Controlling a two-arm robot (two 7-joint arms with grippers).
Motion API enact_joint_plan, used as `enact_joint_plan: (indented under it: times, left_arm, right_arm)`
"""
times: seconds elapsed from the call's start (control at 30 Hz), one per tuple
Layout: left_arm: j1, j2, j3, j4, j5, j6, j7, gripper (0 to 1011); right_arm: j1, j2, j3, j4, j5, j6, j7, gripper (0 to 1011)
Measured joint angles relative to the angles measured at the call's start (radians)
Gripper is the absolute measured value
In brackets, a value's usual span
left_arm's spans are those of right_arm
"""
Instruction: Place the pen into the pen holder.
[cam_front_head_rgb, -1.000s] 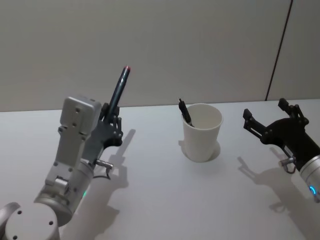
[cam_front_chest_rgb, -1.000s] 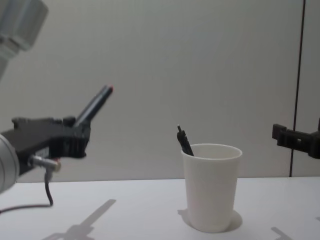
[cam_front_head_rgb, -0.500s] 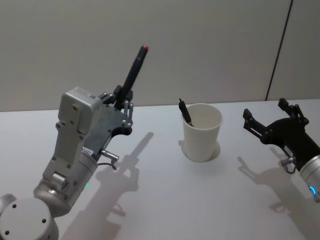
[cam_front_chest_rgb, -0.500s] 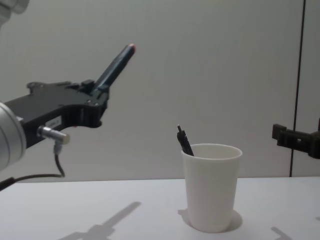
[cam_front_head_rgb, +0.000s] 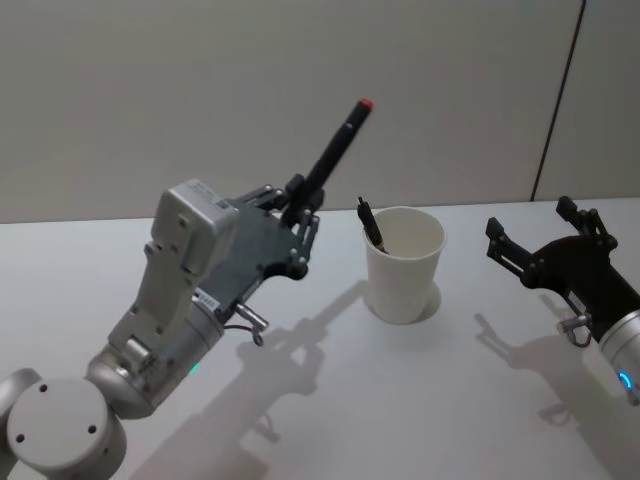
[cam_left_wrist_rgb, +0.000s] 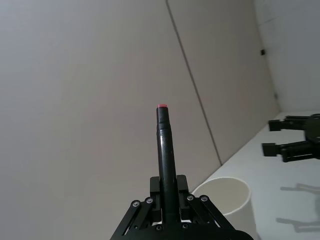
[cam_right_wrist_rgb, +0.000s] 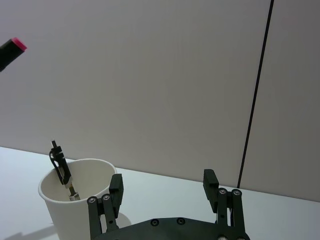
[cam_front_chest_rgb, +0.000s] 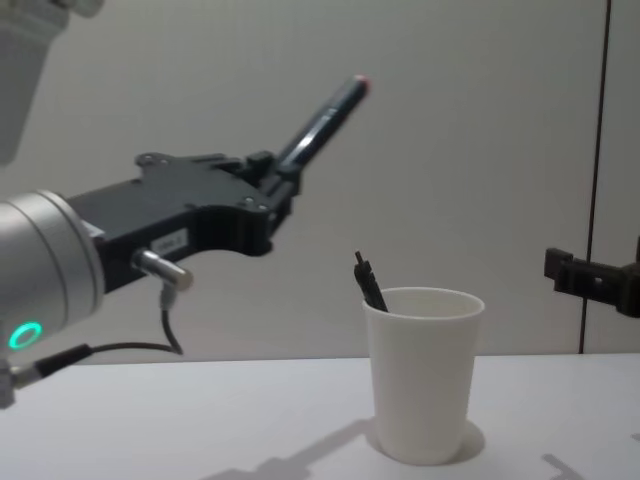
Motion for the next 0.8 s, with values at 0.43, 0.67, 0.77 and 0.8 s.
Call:
enact_joint_plan:
  times: [0.43, 0.67, 0.77, 0.8]
  left_arm:
    - [-0.051, -0.025, 0.015, 0.064, -0.037, -0.027, -0.215, 189]
    - [-0.072, -0.036, 0.022, 0.096, -0.073, -0.038, -0.315, 189]
    - [-0.078, -0.04, 0.025, 0.107, -0.087, -0.042, -0.347, 189]
    - [-0.08, -0.041, 0.026, 0.109, -0.09, -0.042, -0.353, 189]
  right_arm:
    - [0.0, 0.0, 0.0, 0.0, 0.0, 0.0, 0.0, 1001]
    - [0.0, 0.0, 0.0, 0.0, 0.0, 0.0, 0.0, 1001]
    - [0.0, 0.0, 0.0, 0.0, 0.0, 0.0, 0.0, 1001]
    - [0.0, 0.0, 0.0, 0.0, 0.0, 0.0, 0.0, 1001]
